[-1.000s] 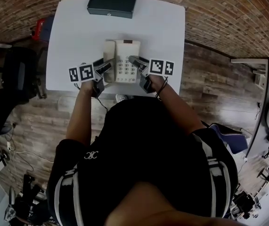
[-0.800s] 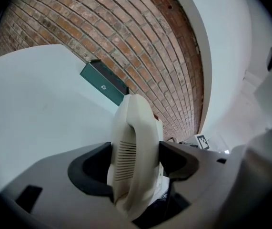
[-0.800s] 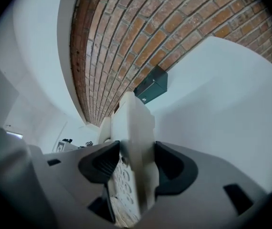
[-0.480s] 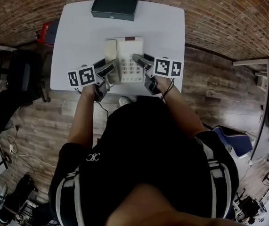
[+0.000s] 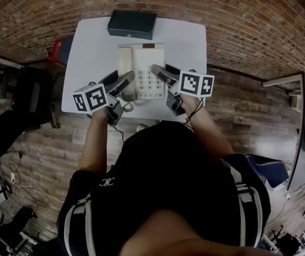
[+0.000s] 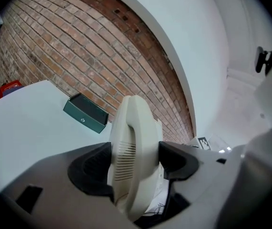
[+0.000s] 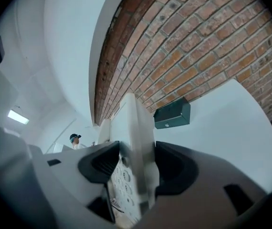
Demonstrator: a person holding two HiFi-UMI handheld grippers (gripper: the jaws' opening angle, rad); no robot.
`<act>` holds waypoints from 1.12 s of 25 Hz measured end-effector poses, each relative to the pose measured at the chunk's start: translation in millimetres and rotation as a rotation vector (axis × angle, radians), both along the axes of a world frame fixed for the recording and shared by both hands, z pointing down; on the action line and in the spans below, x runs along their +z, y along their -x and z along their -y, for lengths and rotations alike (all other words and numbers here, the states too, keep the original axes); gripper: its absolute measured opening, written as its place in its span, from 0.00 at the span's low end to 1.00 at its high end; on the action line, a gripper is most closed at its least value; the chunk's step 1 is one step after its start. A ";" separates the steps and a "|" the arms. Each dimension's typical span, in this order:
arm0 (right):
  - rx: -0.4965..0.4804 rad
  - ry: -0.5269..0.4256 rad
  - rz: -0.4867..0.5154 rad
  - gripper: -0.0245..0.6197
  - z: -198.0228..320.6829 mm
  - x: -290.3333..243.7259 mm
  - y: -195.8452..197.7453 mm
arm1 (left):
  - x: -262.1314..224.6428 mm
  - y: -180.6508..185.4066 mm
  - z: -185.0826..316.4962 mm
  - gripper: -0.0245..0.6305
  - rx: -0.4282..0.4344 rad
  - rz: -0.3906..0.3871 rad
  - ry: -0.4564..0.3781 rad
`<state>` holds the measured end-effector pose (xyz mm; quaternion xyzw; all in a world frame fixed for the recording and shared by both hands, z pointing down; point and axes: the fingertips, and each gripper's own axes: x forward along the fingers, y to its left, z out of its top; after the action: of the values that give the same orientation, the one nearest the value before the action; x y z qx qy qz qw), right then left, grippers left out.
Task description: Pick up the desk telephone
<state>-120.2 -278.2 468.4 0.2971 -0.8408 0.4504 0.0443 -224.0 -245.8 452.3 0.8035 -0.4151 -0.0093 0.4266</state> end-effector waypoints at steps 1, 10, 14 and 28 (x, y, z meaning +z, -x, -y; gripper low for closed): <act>0.003 -0.013 -0.001 0.38 0.3 -7.2 -1.0 | -6.4 -0.3 -0.1 0.52 -0.009 0.001 -0.012; 0.030 -0.068 0.027 0.38 1.8 -47.0 -12.0 | -45.7 -10.4 -0.3 0.52 -0.029 0.005 -0.073; 0.052 -0.082 0.037 0.38 2.3 -54.5 -18.5 | -53.4 -17.4 0.3 0.52 -0.016 0.020 -0.082; 0.054 -0.067 0.037 0.38 5.5 -48.8 -17.1 | -49.3 -15.7 5.0 0.52 -0.002 0.045 -0.059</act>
<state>-103.0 -283.6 419.7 0.3128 -0.8476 0.4285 0.0065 -208.3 -250.8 403.0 0.8153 -0.4249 -0.0040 0.3933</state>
